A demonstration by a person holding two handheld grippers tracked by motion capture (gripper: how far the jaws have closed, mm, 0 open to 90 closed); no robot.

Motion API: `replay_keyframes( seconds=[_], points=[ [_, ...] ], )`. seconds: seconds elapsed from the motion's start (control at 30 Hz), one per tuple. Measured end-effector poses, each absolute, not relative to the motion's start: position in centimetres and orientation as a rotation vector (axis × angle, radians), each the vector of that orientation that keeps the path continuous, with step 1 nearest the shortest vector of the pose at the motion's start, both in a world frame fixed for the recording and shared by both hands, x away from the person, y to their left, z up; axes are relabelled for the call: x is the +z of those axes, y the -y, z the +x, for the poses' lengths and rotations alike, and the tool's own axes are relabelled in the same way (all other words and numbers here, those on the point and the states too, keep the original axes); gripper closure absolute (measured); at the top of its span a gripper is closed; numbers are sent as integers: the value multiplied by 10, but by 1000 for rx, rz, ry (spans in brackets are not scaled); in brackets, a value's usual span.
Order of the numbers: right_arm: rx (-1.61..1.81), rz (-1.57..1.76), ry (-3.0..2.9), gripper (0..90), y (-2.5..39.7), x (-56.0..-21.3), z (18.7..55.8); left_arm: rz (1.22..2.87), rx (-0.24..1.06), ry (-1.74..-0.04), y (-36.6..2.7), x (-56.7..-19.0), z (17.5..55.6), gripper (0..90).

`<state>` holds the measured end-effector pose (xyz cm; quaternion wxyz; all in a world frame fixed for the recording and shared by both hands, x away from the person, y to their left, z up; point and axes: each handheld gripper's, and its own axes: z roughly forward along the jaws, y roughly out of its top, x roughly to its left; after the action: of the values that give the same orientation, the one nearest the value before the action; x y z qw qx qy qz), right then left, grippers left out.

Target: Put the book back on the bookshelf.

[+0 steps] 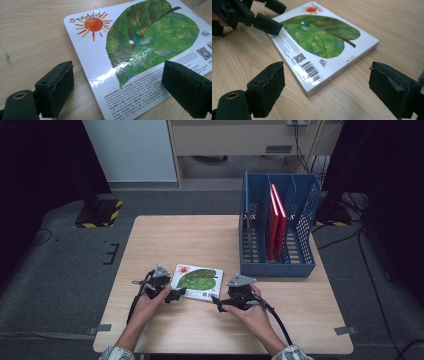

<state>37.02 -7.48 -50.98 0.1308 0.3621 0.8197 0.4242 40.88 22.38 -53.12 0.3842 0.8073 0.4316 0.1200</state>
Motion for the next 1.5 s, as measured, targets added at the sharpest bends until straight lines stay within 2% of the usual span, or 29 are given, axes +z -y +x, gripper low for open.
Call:
replay_keyframes(
  seconds=[0.23, 0.67, 0.77, 1.2, 1.5],
  points=[
    [1209, 1078, -2445, 108, 66, -523, 378, 2050, 302, -1107, -218, -533, 412, 97],
    [1152, 1054, -2479, 138, 54, -536, 387, 2055, 295, -1110, -218, -531, 408, 109],
    [1139, 1045, -2480, 104, 51, -537, 387, 2064, 288, -1107, -217, -531, 405, 121],
    [1091, 1016, -2492, 143, 59, -535, 372, 2110, 273, -1073, -212, -527, 381, 168],
    [1080, 981, -2526, 144, 70, -533, 362, 2152, 287, -1027, -202, -525, 363, 159]
  ],
)
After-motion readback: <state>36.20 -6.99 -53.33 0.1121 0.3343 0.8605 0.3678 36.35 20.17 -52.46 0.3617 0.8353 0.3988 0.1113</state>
